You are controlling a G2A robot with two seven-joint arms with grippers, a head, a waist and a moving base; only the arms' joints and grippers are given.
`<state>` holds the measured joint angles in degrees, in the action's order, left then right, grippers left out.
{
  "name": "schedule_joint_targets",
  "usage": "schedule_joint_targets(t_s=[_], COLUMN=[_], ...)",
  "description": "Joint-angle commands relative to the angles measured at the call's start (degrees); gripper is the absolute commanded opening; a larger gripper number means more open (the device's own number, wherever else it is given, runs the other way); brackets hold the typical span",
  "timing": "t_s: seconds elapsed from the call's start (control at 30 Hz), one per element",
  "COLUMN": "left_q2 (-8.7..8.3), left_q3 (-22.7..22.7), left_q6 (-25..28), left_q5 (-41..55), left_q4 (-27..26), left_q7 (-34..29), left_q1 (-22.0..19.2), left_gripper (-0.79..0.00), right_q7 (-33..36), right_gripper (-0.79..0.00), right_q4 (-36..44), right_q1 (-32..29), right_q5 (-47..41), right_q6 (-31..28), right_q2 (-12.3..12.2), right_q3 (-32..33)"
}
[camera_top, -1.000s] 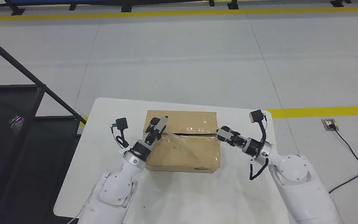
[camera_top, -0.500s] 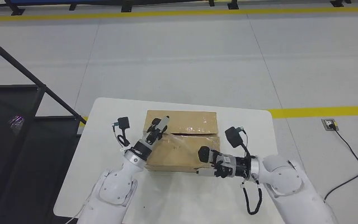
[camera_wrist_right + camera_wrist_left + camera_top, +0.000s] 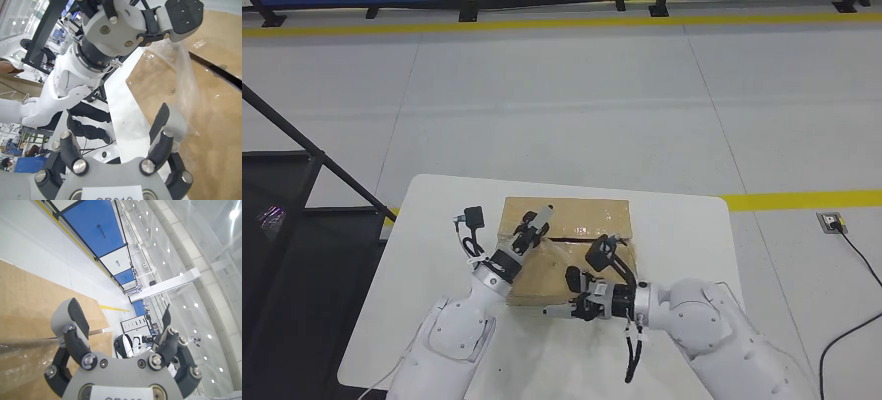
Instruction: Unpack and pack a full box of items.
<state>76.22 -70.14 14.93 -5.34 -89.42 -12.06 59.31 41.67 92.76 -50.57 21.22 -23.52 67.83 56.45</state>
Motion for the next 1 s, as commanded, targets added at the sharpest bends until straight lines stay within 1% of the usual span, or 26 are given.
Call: schedule_joint_targets(t_s=[0.0, 0.17, 0.33, 0.6, 0.97], left_q2=[0.05, 0.12, 0.19, 0.19, -0.34], left_q3=[0.03, 0.08, 0.04, -0.63, -3.91], left_q6=[-0.05, 0.11, 0.19, 0.61, 0.67], left_q5=[0.16, 0.07, -0.01, 0.34, 1.94], left_q4=[0.16, 0.31, 0.37, -0.31, -3.03], left_q7=[-0.14, -0.27, -0.28, -0.38, -2.3], left_q1=[-0.06, -0.08, -0.02, 0.65, 3.22], left_gripper=[0.0, 0.0, 0.0, 0.0, 0.0], right_q7=[-3.47, -9.27, -11.29, -14.32, -17.53], right_gripper=[0.0, 0.0, 0.0, 0.0, 0.0], right_q4=[-0.07, 0.41, 1.22, 1.73, -1.02], right_q1=[0.32, -0.08, -1.04, -2.21, -1.26], right_q5=[3.69, 7.29, 5.95, 4.11, -0.32], right_q6=[3.05, 7.85, 8.95, 12.5, 12.47], right_q2=[0.39, 0.95, 1.0, 1.1, 1.72], right_q3=[-1.04, -1.67, -0.15, 2.51, 4.52])
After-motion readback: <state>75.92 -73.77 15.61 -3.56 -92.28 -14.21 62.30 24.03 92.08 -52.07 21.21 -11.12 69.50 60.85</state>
